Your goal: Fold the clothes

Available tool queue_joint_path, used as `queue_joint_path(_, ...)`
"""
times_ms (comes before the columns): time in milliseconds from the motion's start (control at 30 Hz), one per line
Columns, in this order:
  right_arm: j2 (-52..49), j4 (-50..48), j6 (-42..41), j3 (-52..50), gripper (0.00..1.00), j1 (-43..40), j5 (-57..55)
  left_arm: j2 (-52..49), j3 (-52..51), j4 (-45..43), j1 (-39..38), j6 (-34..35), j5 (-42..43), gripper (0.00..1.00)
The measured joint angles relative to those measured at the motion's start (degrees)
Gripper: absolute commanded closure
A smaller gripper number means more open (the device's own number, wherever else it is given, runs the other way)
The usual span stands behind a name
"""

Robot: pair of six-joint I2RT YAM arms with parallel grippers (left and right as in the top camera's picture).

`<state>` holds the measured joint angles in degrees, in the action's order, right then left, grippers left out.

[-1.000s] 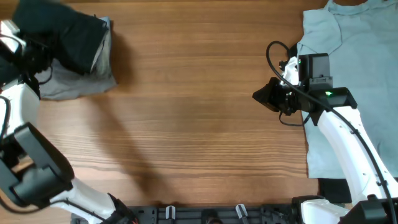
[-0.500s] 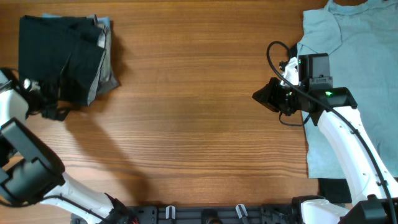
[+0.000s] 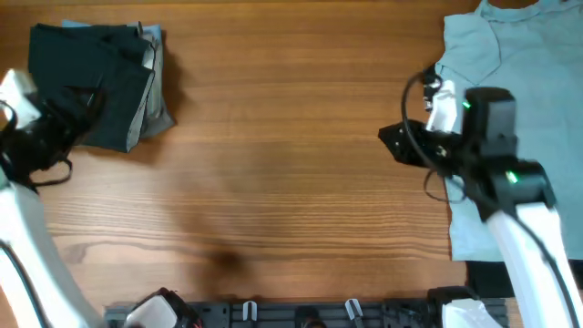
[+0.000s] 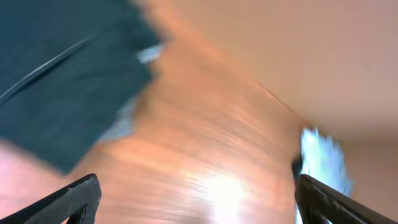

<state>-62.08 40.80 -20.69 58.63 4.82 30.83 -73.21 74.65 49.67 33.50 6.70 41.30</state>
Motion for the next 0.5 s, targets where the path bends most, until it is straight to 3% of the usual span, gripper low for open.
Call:
queue_joint_path(67, 5.95, 0.17, 2.36, 0.0, 0.4, 0.0, -0.24, 6.82, 0.09, 0.87, -3.74, -3.93, 0.72, 0.0)
queue_joint_path(100, 8.55, 0.31, 3.21, 0.0, 0.14, 0.0, -0.24, 9.79, 0.15, 1.49, -5.22, -5.6, 0.96, 0.0)
queue_joint_path(133, 11.87, 0.48, 4.81, 0.0, 0.0, 0.0, -0.44, 13.4, 0.24, 2.27, -6.95, -7.56, 1.09, 0.0)
queue_joint_path(300, 23.69, 0.66, 12.26, 0.02, 0.0, 0.0, -1.42, 26.62, 0.5, 6.05, -12.92, -12.37, -2.25, 0.0)
queue_joint_path(500, 28.96, 4.48, 16.13, 0.02, 0.0, 0.0, -5.25, 32.41, 0.52, 11.04, -13.86, -13.81, -8.87, 0.0)
